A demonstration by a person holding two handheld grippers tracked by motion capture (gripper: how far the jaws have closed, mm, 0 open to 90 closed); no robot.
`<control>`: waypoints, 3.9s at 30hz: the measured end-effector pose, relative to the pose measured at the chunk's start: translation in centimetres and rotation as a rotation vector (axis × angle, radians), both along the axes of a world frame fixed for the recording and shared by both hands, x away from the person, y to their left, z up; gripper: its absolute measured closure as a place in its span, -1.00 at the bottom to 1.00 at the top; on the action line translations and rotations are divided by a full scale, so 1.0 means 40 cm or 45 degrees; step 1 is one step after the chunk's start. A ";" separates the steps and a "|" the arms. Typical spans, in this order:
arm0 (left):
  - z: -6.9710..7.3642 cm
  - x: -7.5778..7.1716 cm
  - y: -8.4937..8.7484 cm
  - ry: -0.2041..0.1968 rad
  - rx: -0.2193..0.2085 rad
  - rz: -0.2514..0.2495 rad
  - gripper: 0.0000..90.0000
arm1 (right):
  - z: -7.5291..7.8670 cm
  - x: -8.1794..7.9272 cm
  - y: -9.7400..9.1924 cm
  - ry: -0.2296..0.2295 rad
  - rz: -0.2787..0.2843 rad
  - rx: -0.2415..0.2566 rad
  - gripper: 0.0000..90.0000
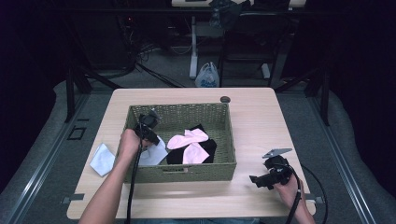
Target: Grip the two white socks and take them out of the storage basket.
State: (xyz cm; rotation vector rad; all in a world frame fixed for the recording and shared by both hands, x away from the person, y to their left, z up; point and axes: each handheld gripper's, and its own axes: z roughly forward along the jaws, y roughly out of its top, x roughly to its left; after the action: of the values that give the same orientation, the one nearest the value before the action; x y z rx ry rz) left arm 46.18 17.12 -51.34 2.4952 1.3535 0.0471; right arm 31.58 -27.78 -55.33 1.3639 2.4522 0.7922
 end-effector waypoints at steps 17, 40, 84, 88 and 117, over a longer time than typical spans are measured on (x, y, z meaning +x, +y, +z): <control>0.191 -0.057 0.037 -0.176 -0.093 -0.049 0.92 | -0.001 0.001 0.000 0.002 -0.001 0.000 -0.97; 0.467 -0.108 0.066 -0.385 -0.134 -0.066 0.92 | -0.002 0.001 0.000 0.005 -0.003 0.001 -0.97; 0.404 -0.225 0.425 -0.379 -0.055 0.316 0.92 | -0.003 0.001 0.003 0.005 -0.007 0.010 -0.97; 0.339 -0.219 0.439 -0.338 -0.068 0.343 0.92 | -0.002 0.001 0.003 0.008 -0.001 0.005 -0.97; -0.019 -0.167 0.452 -0.095 -0.115 0.450 0.88 | -0.003 0.001 0.002 0.008 -0.003 -0.007 -0.97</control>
State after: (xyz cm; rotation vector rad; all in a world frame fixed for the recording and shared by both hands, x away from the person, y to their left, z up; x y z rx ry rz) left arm 39.50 35.19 -52.11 2.1322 1.7066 0.1497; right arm 31.62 -27.71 -55.44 1.3686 2.4553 0.7818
